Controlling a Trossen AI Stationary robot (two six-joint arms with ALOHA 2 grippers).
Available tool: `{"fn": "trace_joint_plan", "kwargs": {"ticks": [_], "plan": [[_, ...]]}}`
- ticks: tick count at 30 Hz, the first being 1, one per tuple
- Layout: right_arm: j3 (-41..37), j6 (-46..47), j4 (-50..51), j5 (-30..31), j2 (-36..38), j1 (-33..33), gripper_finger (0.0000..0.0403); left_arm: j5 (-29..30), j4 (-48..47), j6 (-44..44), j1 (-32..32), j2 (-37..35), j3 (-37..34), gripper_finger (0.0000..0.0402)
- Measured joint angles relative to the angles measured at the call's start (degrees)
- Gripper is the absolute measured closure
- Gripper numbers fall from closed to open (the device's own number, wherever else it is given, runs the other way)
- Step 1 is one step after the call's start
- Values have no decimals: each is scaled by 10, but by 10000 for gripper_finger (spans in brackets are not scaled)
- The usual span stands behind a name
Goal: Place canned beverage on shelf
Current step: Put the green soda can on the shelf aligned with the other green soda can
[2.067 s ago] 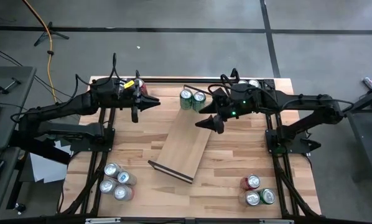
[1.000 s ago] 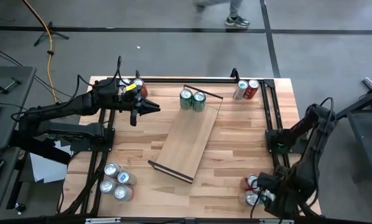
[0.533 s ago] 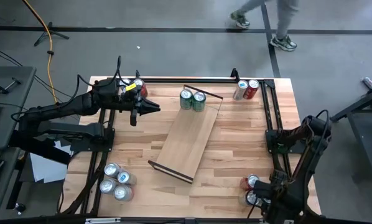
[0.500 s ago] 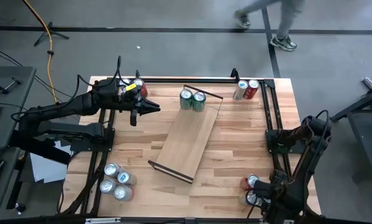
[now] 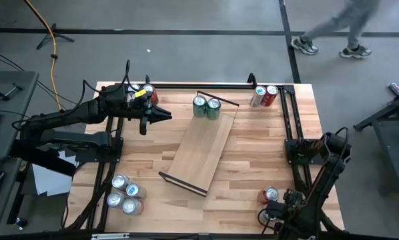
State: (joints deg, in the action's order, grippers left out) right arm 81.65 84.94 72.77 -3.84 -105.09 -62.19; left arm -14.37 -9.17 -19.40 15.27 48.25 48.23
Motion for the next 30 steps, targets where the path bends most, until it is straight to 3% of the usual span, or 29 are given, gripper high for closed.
{"fn": "trace_joint_plan", "kwargs": {"ticks": [5, 12, 19, 24, 30], "plan": [[0, -1, 2, -17, 2, 9, 112, 0, 0, 0, 0, 0, 0, 401], [13, -34, 20, -62, 50, 27, 115, 0, 0, 1, 0, 0, 0, 401], [124, -40, 139, -61, 139, 51, 116, -5, -1, 25, 0, 0, 0, 401], [210, -54, 173, -11, 179, 98, 115, -6, -1, 32, 0, 0, 0, 401], [235, -161, 174, 102, 182, 212, 115, -7, -1, 67, 0, 0, 0, 400]]}}
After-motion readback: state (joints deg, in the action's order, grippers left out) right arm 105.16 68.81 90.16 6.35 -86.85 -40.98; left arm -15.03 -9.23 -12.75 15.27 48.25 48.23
